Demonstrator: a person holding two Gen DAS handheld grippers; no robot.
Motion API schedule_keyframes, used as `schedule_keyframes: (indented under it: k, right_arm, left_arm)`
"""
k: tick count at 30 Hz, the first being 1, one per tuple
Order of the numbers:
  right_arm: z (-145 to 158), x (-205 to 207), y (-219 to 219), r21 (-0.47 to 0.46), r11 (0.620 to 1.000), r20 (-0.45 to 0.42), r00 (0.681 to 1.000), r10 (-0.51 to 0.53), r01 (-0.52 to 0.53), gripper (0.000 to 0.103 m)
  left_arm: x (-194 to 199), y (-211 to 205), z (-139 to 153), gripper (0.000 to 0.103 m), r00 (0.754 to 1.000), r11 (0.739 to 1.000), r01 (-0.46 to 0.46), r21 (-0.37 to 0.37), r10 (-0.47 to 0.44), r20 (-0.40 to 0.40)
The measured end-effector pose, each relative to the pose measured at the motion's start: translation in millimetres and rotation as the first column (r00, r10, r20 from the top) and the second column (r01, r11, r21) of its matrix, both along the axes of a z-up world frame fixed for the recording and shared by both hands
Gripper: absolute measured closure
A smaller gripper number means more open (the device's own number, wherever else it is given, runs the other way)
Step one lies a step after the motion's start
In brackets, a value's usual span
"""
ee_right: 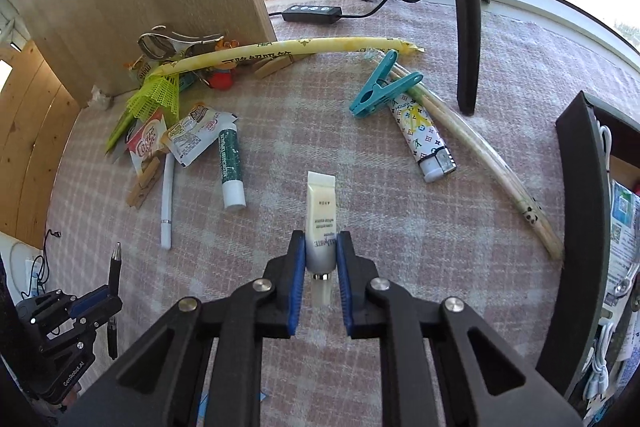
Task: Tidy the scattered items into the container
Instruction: 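Carry both held items over the black tray and open both tools to drop them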
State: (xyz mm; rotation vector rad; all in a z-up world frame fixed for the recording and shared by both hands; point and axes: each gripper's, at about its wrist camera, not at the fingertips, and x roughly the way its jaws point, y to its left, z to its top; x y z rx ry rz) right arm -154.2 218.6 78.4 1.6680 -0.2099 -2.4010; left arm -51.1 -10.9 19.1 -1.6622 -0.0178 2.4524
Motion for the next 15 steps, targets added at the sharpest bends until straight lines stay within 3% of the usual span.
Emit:
schedule_keyframes:
  k: [3,9,15]
  right_arm:
    - [13,20,9,-0.022,1.0,-0.059,0.998,-0.011,0.009,0.088]
    - [22,47,49,-0.053,0.995,-0.18,0.979,-0.096,0.088,0.088]
    - [47,79,121,-0.058,0.965,-0.29,0.92,-0.262,0.256,0.088]
  left_arm:
    - [-7,5,23,0.093,1.0,1.0,0.008,0.021,-0.008,-0.028]
    - [-48,64,56,0.093,0.993,0.994,0.08,0.077,-0.073,-0.087]
    - [-54,144,86,0.093,0.966,0.964,0.225,0.142,-0.202,-0.161]
